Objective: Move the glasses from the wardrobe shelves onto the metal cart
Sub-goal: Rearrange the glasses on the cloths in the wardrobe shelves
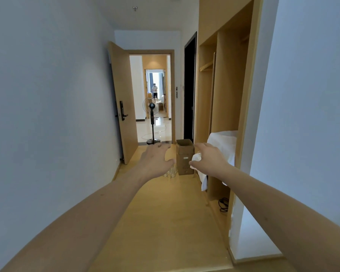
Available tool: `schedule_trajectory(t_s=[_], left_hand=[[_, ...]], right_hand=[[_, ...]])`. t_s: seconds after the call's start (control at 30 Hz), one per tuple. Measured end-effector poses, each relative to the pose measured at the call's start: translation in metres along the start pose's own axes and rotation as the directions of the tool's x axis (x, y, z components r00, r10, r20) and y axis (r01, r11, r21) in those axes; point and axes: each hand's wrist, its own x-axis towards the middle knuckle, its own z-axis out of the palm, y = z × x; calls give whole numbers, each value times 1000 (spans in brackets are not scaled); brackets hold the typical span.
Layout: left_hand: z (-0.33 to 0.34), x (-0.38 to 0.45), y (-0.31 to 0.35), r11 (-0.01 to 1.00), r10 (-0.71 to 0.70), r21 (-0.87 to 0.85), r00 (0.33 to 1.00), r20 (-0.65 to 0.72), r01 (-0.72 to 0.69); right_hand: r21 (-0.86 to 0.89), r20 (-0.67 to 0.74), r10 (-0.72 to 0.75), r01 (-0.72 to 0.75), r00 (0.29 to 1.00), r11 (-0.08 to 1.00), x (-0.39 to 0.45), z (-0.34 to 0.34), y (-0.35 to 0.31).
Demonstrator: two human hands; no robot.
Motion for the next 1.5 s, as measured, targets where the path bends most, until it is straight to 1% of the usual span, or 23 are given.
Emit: schedule_trajectory(t_s=[0.13, 0.23, 0.33, 0.47, 0.6, 0.8, 0.93, 1.03, 1.13, 1.27, 1.37, 1.5], left_hand=[[28, 56, -8, 999, -31, 8, 1000, 5, 31], [47, 104, -6, 999, -32, 28, 999, 27, 31], [62, 151, -1, 999, -41, 32, 999, 12, 40], [79, 205, 1, 998, -45, 41, 999, 26, 44], [98, 241, 0, 997, -69, 41, 998, 9, 69], [128, 272, -18, 992, -116, 58, 992, 45, 113], [141, 293, -43, 988, -150, 50, 986, 66, 147], [150, 315, -68, 989, -136, 66, 987, 87, 130], [154, 350, -99, 992, -112, 69, 991, 71, 107], [148, 404, -148, 995, -83, 57, 996, 44, 80], [142, 443, -190, 996, -75, 46, 997, 30, 73], [136, 490, -242, 996, -77, 41, 996, 40, 75]], right_hand=[[-4, 20, 0, 0, 1000, 1000, 51, 12, 32], [5, 33, 0, 0, 999, 1000, 92, 15, 62], [23, 55, 5, -6, 998, 1000, 135, 16, 91], [40, 61, -6, 3, 998, 999, 186, 18, 119], [37, 86, -24, 21, 996, 999, 224, 26, 139], [66, 161, -33, 23, 986, 998, 269, 58, 151], [46, 185, -21, 13, 982, 999, 297, 85, 152], [32, 188, -19, 13, 982, 999, 323, 98, 148], [31, 184, -16, 11, 983, 999, 356, 111, 139], [55, 150, -23, 15, 988, 998, 417, 129, 119], [18, 141, -4, 1, 990, 1000, 470, 146, 99], [42, 124, 21, -27, 992, 999, 532, 175, 80]])
